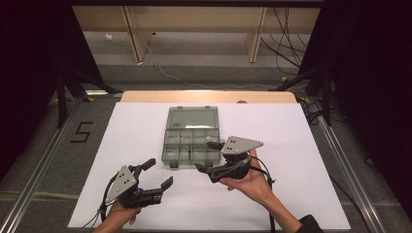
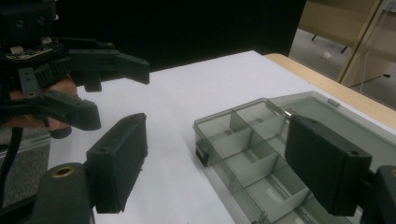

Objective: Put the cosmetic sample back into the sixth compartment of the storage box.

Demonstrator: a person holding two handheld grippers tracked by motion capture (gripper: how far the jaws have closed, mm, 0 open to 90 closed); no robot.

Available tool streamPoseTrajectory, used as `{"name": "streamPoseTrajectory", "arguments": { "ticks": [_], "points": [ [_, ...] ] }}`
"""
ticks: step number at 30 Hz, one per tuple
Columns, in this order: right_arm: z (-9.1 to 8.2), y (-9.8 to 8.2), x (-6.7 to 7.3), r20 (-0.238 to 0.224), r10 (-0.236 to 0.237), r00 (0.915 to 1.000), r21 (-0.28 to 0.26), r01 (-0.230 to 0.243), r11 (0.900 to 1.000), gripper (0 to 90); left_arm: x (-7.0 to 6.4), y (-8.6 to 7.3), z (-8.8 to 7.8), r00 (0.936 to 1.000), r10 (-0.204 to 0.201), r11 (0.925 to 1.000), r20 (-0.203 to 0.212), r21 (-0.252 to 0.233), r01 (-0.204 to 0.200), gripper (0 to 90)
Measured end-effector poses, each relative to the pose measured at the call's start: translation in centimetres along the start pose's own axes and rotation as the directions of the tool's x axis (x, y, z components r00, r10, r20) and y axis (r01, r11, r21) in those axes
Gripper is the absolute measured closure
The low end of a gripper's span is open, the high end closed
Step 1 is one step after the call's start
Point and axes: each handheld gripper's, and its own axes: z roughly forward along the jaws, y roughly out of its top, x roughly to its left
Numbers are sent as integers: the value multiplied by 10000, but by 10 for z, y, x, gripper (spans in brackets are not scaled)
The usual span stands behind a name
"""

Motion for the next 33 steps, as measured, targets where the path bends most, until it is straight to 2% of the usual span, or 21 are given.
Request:
{"name": "streamPoseTrajectory", "arguments": {
  "ticks": [4,9,10,17,24,33],
  "points": [
    [-4,-4,-1,47,-15,10000,8,15,10000,222,0,0,0,10000,-44,10000,-6,21,44,150],
    [-10,-8,-2,161,237,9996,-53,-236,9997,223,0,0,0,10000,-29,10000,-11,14,29,150],
    [-11,-10,-2,230,188,9996,-219,-183,9996,223,0,0,0,10000,-32,10000,-14,23,32,150],
    [-16,-13,-2,340,247,9991,-313,-236,9992,216,0,0,0,10000,-32,10000,-4,12,32,150],
    [-22,-18,-4,435,341,9985,-198,-333,9992,208,0,0,0,10000,-26,10000,-7,15,26,151],
    [-30,-24,-5,550,541,9970,-340,-523,9981,206,0,0,0,10000,-9,10000,-5,5,9,150]
  ]
}}
